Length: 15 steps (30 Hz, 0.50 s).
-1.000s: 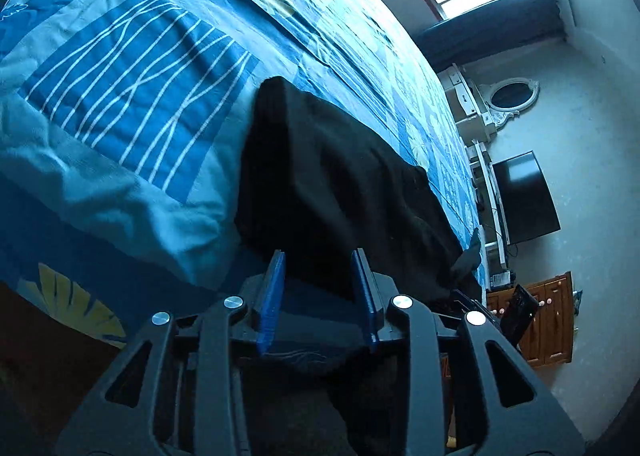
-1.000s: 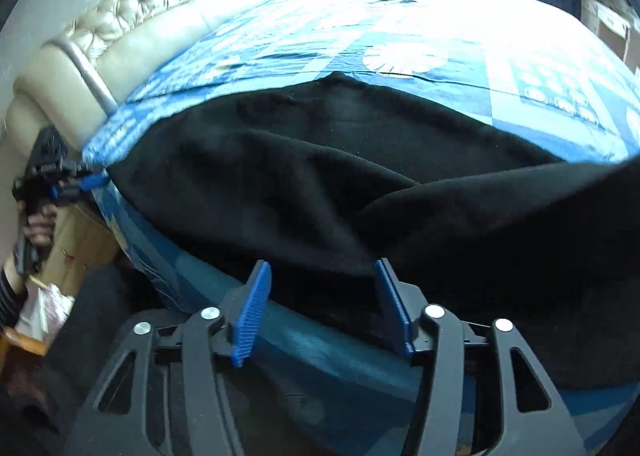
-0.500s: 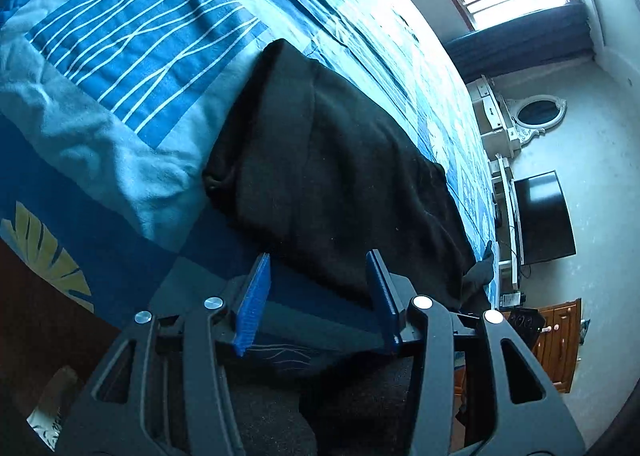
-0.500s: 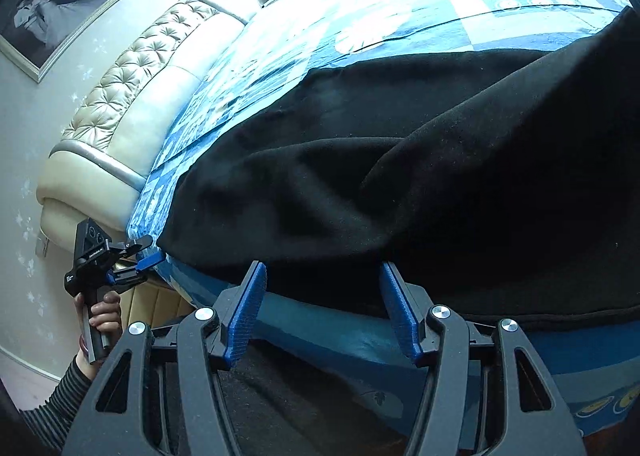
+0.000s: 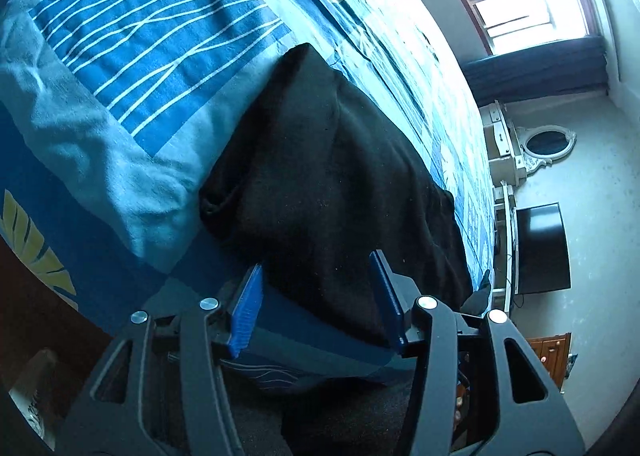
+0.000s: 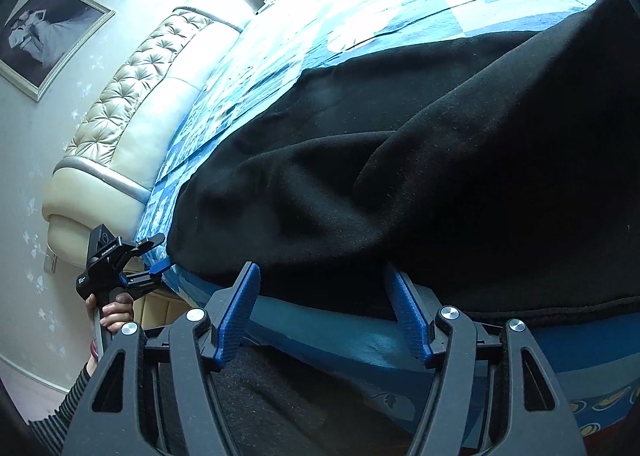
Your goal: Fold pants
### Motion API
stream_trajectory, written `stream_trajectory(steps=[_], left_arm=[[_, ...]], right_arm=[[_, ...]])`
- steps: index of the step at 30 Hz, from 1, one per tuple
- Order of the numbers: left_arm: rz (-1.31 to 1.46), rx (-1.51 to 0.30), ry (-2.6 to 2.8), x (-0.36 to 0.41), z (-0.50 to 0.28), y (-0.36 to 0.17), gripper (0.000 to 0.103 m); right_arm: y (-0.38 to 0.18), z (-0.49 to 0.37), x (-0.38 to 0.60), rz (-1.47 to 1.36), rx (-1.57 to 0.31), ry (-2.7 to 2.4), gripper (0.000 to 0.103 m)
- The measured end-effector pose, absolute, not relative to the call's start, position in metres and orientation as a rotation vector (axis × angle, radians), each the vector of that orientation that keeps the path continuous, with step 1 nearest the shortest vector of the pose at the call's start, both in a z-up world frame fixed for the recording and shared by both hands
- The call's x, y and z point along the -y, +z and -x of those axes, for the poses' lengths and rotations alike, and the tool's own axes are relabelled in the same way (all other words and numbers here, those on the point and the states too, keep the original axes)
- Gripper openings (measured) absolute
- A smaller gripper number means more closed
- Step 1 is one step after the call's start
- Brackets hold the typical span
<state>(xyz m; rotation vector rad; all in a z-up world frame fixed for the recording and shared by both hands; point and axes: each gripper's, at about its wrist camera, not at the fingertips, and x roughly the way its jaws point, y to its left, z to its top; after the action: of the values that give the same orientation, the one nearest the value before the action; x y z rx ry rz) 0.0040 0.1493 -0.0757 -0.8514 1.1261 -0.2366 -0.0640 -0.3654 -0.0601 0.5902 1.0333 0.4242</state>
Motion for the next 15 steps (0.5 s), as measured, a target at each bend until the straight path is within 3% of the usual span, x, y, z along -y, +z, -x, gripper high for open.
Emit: stream_trajectory(steps=[10,12,13,15], left_arm=[[0.864,-1.077,-0.171,-0.149,-0.011,-0.07,0.05],[0.83,-1.09,-0.138,-0.146,-0.008,-0.072,0.043],[0.799,-1.089,-0.117,-0.145,-0.006,-0.072,0.034],[0.744,-1.086,-0.105,-0.141,0.0,-0.069,0.031]], right_arm=[[-0.06,0.064,0.364,-0.602,-1.025,0.414,0.066],[-0.061,0.066,0.367,-0.629,-1.023,0.403,0.066],[-0.061,0.067,0.368,-0.645,-1.021,0.396,0.066],[-0.061,0.069,0.374,-0.687,-1.011,0.372,0.066]])
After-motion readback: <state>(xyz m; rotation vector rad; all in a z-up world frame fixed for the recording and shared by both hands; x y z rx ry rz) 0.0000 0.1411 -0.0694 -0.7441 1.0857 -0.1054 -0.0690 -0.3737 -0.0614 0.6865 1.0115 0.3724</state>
